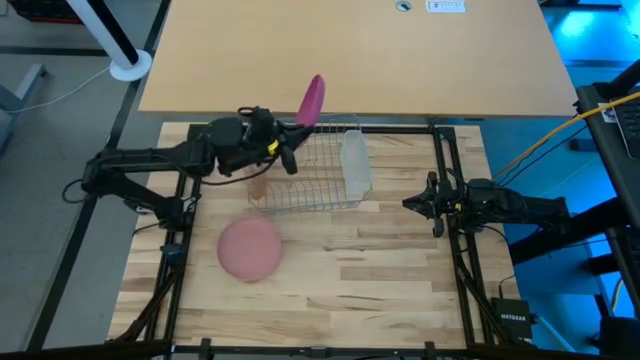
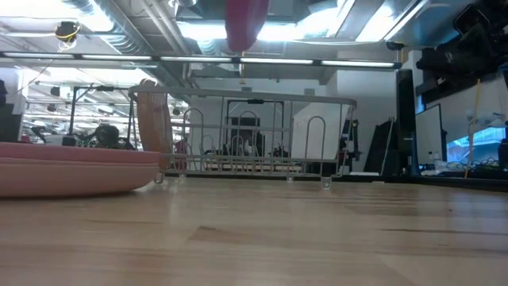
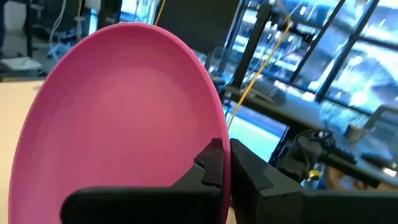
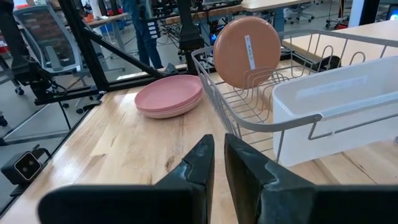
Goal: Sort dishes
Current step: Put the dark pink plate into the dish rack
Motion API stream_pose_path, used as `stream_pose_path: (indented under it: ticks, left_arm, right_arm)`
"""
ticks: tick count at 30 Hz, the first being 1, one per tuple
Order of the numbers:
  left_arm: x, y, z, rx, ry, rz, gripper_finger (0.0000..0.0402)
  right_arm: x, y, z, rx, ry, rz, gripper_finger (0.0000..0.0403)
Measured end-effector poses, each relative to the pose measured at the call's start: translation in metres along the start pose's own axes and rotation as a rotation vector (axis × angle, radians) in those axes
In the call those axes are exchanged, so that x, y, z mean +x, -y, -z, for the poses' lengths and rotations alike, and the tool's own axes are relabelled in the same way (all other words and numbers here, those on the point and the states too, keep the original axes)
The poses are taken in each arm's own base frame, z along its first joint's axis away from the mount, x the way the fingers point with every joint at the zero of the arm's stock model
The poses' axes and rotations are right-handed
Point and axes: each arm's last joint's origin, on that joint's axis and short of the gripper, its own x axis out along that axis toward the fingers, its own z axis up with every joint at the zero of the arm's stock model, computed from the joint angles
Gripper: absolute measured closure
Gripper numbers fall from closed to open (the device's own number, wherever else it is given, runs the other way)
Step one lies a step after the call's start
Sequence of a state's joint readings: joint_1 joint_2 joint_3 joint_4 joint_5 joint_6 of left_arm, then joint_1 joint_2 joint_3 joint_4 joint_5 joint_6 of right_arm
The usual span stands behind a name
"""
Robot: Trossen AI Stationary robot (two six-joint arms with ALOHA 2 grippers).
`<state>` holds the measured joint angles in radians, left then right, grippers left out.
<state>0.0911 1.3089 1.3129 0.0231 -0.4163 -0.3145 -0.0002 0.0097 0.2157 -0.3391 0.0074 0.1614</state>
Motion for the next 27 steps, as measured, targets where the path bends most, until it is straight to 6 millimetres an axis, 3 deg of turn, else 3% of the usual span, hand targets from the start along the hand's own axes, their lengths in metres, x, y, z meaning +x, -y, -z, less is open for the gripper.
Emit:
stream_pose_path:
  ticks: [6,11,16,23,27]
  left_arm:
    - [-0.026,-0.037,0.015,-0.102,0.103,0.050,0.0401]
    - [-0.072,-0.066,0.029,-0.162,0.169,0.054,0.0401]
    - [-0.106,-0.085,0.067,-0.316,0.214,0.115,0.0401]
    - [-0.117,-0.096,0.121,-0.493,0.231,0.181,0.0401]
    - [-0.118,-0.096,0.138,-0.565,0.195,0.140,0.0401]
  right_arm:
    - [0.000,0.000,0.000,0.017,-0.003,-0.003,0.0358]
    - [0.000,-0.001,0.000,0.018,-0.006,-0.022,0.0358]
    - [0.000,-0.001,0.000,0.018,-0.006,-0.025,0.0358]
    - [0.000,-0.001,0.000,0.018,-0.005,-0.025,0.0358]
    - [0.000,-0.001,0.000,0.018,-0.005,-0.025,0.0358]
